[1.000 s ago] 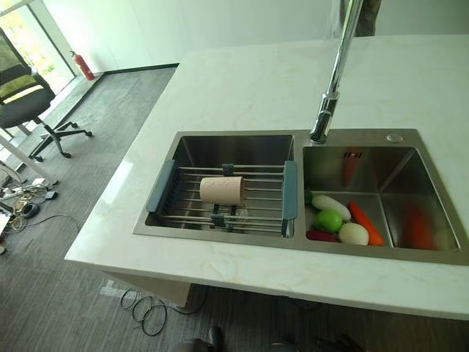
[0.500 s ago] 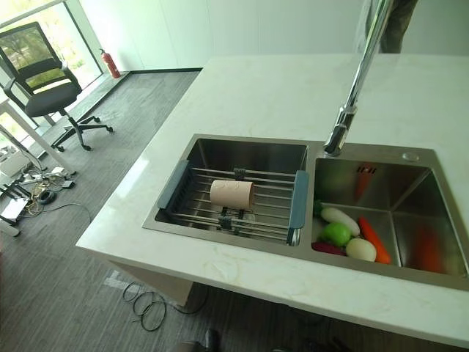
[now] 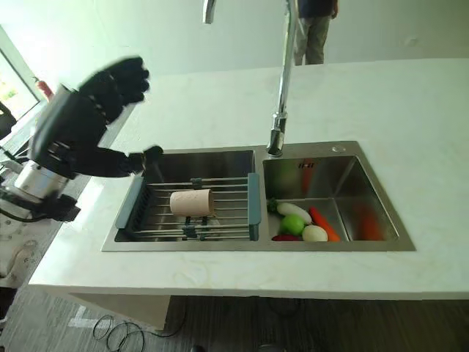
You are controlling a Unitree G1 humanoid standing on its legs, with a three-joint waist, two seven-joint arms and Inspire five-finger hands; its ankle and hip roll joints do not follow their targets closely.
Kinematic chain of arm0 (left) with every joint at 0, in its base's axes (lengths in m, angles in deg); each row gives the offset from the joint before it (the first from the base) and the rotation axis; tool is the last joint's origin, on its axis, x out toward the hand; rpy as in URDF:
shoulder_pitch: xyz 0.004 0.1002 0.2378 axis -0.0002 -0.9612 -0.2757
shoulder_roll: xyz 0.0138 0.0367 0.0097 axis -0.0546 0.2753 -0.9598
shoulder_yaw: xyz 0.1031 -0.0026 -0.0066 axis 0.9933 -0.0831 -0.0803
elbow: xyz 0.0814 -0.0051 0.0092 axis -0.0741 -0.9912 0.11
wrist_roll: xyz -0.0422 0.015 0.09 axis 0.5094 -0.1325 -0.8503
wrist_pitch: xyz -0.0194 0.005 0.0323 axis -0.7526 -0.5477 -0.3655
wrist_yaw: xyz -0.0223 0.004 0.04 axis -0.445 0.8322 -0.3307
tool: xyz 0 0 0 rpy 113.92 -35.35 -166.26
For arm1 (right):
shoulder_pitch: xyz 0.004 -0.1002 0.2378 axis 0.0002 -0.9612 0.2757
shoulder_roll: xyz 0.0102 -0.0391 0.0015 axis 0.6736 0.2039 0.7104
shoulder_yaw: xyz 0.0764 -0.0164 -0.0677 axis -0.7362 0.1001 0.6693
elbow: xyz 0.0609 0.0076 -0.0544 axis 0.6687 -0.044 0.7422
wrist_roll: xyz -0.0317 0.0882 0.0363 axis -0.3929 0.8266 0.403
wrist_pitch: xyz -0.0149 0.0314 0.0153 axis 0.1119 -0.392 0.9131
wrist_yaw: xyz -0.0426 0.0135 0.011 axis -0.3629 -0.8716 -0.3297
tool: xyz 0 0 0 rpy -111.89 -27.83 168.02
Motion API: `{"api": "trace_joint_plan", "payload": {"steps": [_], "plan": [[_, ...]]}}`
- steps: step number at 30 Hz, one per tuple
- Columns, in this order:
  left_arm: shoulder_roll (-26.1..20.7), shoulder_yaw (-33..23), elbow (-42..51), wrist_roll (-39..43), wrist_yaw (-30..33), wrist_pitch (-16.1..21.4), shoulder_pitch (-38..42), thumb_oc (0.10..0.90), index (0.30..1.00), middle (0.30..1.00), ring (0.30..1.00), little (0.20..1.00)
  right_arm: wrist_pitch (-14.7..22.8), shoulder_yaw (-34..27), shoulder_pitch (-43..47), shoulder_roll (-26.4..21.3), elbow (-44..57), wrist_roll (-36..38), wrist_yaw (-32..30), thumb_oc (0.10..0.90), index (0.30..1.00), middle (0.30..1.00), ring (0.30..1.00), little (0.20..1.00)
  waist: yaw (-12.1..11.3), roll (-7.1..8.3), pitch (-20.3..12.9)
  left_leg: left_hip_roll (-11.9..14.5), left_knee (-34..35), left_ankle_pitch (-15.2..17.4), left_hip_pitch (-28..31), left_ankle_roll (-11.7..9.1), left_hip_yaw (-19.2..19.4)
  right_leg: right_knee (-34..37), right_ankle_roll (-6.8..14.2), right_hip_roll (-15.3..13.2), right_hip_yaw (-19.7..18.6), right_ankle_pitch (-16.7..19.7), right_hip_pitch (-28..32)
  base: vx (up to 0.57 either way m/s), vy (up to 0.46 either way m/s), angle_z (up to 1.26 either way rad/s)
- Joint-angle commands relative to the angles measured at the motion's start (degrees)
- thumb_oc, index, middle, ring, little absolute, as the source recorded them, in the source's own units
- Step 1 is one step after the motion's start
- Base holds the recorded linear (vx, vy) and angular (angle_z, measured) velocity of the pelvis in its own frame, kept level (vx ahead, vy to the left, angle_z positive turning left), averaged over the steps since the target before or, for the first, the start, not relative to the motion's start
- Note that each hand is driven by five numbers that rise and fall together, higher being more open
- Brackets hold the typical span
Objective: Place the dishes in the dishwasher.
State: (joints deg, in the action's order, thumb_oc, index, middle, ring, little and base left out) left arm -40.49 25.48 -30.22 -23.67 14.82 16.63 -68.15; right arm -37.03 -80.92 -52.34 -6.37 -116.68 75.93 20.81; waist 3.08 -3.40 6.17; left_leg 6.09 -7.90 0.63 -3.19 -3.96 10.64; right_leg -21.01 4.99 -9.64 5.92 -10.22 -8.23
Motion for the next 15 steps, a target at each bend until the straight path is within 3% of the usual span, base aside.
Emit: {"api": "trace_joint_plan", "payload": {"steps": [1,8,15], "plan": [[0.2,-2.3,-1.8,-1.2,-3.2,-3.5,9.4,0.8,0.9,0.9,0.9,0.9,1.4,-1.2,2.1,-0.8,1.2,3.0,0.6,0.8,0.9,0.9,0.9,0.9,0.6,-0.38,0.6,0.8,-9.3,14.1,-0.1,1.3,-0.3,3.8,4.0,-2.4,1.8,-1.5,3.3,0.04,0.001,-0.23],[-0.3,4.7,-7.6,-4.9,-6.8,-8.1,12.4,0.8,0.9,0.9,0.9,0.9,1.6,-1.2,1.6,-0.8,1.8,4.1,0.8,0.8,0.9,0.9,0.9,0.9,2.3,-0.84,0.9,0.3,-9.3,14.2,0.1,1.7,0.1,3.8,4.0,-1.8,-0.2,-0.9,2.6,0.03,0.015,-0.1],[-3.3,7.2,-10.3,-21.3,-4.7,-5.7,14.7,0.8,0.9,0.9,0.9,0.9,1.9,-0.8,1.3,-1.0,2.6,4.0,0.3,0.8,0.9,0.9,0.9,0.9,3.1,-1.41,1.4,0.0,-9.3,14.1,-0.1,1.9,0.5,3.8,4.1,-1.9,-1.2,-0.5,1.9,0.01,0.025,-0.01]]}}
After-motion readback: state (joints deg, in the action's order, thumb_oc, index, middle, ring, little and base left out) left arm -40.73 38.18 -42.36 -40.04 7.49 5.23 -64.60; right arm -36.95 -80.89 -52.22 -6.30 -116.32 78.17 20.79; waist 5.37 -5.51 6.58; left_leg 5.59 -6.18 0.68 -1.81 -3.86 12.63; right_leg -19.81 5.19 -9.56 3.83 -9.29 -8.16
